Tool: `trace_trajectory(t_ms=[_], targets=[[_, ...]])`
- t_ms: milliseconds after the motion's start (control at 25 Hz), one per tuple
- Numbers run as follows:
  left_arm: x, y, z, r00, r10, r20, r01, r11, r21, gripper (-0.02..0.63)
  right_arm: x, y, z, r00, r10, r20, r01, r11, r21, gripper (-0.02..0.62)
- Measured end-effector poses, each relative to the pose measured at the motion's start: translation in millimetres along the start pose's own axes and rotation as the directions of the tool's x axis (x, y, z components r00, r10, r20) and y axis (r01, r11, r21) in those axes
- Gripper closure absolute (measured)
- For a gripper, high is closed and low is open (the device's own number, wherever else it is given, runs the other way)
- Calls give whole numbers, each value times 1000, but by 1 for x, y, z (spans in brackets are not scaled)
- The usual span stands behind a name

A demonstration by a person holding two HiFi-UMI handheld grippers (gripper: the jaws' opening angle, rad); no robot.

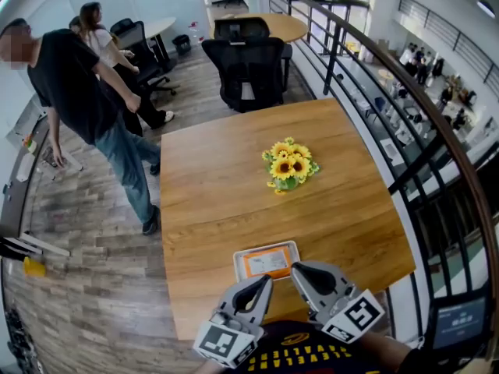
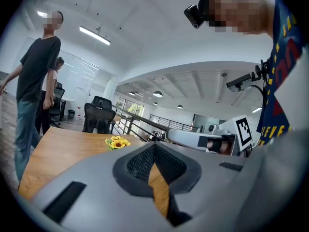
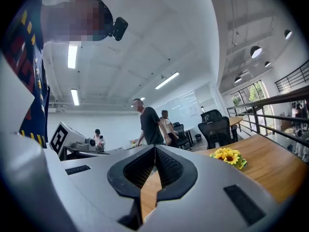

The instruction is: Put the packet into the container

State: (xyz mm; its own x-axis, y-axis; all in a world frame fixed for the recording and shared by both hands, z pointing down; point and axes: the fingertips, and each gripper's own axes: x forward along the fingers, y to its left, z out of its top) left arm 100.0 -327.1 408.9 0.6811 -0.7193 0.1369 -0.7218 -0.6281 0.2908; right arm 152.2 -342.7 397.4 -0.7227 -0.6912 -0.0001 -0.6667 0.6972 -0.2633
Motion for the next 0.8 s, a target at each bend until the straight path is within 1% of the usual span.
trace_trajectory(t_ms=[120, 280, 480, 640, 800], targets=[[-2, -1, -1, 1000, 2, -8, -2, 1000, 4, 605, -1, 3, -1, 1000, 8, -1, -8, 1000, 0, 584], [-2, 1, -6, 999, 0, -39, 0, 1000, 5, 605, 0, 4, -1, 1000, 13, -4, -13, 1000, 6, 584], [0, 1, -4, 1000, 1, -13, -1, 1000, 16, 605, 0, 5, -3, 1000, 16, -10, -16, 1000, 7, 584], [-1, 2, -8, 999, 1, -52, -1, 1000, 8, 606, 2, 5, -4, 1000, 19, -5, -19, 1000, 7, 584], [0, 2, -9, 998, 1, -56, -1, 1000, 5, 606, 2, 5, -4, 1000, 20, -10, -20, 1000, 7, 584]])
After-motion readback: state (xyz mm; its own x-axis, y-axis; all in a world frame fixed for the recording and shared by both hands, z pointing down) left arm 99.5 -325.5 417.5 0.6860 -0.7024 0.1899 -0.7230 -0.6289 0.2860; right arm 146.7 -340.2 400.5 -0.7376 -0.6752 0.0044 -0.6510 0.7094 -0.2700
